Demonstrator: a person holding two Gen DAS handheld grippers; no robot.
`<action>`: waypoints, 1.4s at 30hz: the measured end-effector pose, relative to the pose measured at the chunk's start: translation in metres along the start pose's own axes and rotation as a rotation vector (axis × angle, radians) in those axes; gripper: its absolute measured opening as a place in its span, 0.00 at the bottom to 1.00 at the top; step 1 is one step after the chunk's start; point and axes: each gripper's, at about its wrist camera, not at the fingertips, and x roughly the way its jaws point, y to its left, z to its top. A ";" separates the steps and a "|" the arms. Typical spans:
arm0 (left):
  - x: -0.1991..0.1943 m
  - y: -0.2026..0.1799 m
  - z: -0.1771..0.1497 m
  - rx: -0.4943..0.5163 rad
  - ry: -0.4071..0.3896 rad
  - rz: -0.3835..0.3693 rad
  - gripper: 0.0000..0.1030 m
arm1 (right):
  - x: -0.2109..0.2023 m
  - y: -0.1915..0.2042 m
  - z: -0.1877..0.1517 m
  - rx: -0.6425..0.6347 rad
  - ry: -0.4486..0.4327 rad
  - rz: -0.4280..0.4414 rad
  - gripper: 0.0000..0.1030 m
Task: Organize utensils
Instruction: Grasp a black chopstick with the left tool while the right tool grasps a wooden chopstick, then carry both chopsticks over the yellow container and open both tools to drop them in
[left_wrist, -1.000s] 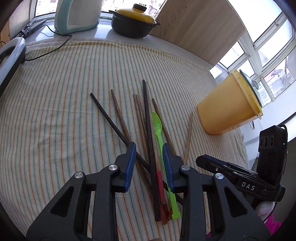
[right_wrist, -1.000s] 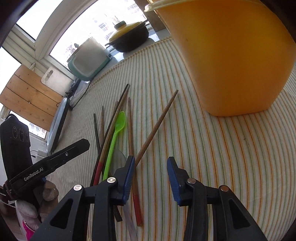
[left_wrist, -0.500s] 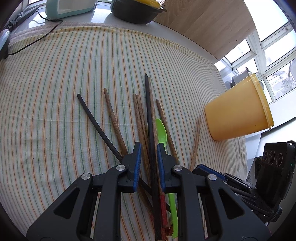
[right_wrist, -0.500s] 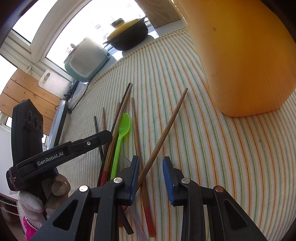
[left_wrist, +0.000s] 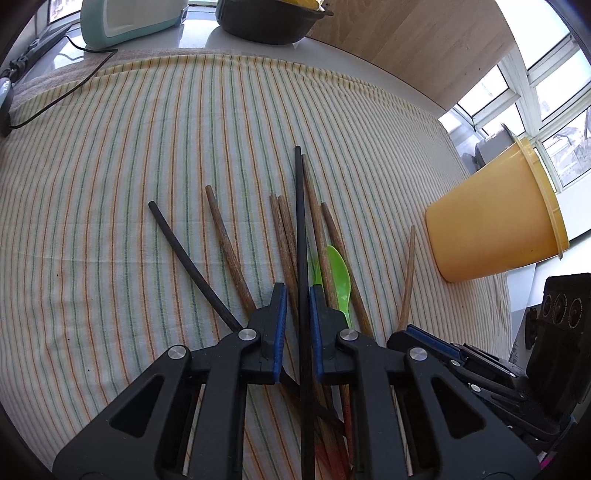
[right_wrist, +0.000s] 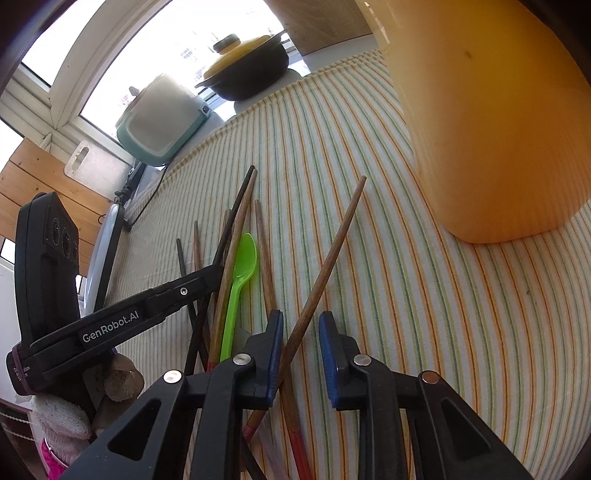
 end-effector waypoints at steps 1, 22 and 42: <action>0.001 0.001 0.001 -0.003 -0.001 -0.002 0.08 | 0.000 0.000 0.000 0.000 0.000 -0.004 0.16; -0.028 0.008 -0.011 -0.021 -0.083 -0.022 0.04 | -0.018 0.018 -0.007 -0.131 -0.054 -0.003 0.04; -0.119 -0.029 -0.007 0.060 -0.279 -0.004 0.04 | -0.100 0.035 0.014 -0.302 -0.229 0.086 0.04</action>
